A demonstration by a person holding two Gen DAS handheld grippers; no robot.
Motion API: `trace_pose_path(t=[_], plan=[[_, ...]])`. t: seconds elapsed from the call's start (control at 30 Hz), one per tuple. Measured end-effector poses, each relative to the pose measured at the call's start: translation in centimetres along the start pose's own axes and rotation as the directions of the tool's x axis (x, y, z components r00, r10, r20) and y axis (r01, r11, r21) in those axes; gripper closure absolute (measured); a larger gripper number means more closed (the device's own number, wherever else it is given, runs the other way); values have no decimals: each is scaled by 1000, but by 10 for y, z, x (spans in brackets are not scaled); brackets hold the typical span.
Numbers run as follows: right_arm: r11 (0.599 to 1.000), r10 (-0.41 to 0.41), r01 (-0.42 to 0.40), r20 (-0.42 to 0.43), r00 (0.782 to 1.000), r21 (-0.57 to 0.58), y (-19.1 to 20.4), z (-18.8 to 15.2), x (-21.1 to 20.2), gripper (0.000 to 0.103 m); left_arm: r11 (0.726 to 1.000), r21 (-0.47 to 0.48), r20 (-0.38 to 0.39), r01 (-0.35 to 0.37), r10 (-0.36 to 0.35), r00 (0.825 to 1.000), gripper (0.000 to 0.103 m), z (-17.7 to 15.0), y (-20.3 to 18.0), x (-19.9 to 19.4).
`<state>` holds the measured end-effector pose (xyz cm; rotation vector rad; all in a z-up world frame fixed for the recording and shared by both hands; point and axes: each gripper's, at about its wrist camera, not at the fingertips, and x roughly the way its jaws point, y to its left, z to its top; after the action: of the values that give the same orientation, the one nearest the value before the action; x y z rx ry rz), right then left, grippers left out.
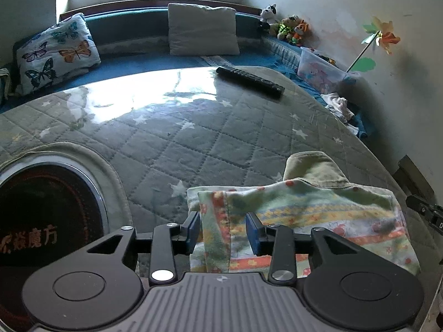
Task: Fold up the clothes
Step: 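Lower the folded shirt onto the quilted table with both grippers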
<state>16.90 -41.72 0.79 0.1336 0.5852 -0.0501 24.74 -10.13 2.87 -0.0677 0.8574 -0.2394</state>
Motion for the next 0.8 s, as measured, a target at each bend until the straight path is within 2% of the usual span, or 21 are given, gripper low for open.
trace_pose_path(t=[0.27, 0.5, 0.7, 0.8], plan=[[996, 90, -91, -42, 995, -2, 22, 1, 16, 93, 999, 29, 1, 28, -28, 1000, 63, 4, -13, 4], [989, 144, -145, -76, 987, -10, 45, 0, 36, 93, 993, 84, -13, 88, -87, 996, 65, 8, -34, 14], [986, 164, -166, -85, 983, -17, 56, 5, 52, 93, 987, 97, -27, 124, -122, 992, 77, 14, -44, 30], [986, 165, -167, -89, 982, -15, 59, 6, 59, 93, 986, 92, -34, 135, -133, 991, 79, 17, -47, 39]])
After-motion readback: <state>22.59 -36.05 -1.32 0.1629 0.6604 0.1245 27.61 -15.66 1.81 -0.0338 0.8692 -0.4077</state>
